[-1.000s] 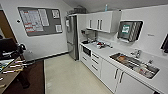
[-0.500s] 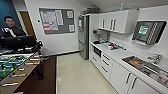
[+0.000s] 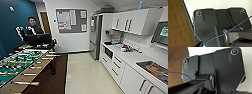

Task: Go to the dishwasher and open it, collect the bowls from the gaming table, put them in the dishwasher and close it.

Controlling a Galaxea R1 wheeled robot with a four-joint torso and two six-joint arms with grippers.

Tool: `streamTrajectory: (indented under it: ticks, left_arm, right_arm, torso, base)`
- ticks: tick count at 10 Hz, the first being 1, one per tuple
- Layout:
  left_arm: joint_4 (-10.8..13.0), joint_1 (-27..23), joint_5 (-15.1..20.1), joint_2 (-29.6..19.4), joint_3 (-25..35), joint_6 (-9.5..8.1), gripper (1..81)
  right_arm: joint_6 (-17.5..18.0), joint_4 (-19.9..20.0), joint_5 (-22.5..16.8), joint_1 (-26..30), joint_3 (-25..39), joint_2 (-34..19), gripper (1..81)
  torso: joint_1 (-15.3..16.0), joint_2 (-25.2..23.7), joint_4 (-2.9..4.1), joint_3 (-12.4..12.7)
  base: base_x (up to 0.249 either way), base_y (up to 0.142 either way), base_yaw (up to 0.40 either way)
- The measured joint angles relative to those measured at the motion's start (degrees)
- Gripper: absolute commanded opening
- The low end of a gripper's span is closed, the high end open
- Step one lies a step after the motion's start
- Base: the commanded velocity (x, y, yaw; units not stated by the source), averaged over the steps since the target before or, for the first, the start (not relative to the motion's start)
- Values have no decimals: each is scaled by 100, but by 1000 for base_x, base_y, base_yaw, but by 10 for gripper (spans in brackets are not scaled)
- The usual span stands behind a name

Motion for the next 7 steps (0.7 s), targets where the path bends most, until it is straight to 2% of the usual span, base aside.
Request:
streamTrajectory:
  ticks: [7]
  left_arm:
    - [1,-13,9,18,0,0,811]
  right_arm:
    - [0,0,-27,0,0,-2,811]
  torso:
    - [0,0,0,0]
  base:
    - [0,0,343]
